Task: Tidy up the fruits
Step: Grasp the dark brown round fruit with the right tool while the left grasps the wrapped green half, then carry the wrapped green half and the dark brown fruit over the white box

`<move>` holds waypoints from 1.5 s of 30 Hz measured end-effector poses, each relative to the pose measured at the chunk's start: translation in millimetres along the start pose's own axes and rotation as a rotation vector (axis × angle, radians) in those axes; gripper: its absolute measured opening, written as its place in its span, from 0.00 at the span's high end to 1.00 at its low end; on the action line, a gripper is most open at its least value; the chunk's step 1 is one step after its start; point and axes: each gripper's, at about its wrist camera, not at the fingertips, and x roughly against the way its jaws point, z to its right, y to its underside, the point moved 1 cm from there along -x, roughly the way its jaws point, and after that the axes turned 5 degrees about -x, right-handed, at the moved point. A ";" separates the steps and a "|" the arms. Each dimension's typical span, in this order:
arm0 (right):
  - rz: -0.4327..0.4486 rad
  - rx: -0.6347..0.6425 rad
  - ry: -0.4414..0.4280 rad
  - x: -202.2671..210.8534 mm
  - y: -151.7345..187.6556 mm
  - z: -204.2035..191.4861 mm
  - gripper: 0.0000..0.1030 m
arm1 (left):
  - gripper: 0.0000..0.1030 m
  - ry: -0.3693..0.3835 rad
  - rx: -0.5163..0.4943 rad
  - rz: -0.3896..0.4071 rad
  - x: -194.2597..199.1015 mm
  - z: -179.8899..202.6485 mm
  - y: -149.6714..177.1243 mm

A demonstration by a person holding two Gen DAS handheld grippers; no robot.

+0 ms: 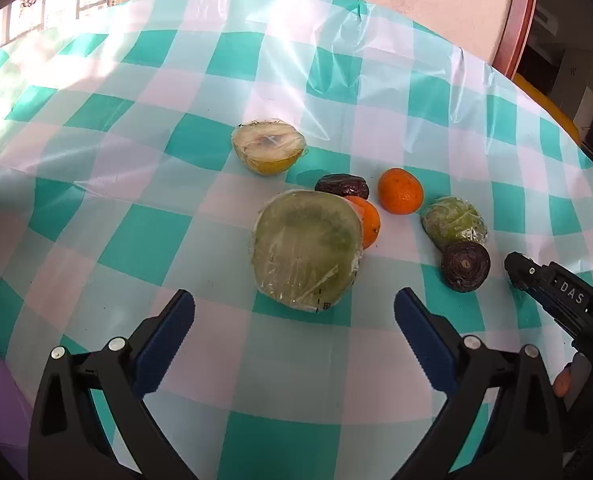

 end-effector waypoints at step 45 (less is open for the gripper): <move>-0.073 0.190 -0.164 83.1 145.6 -51.8 0.62 | 0.46 0.111 0.102 0.077 120.8 -52.2 127.7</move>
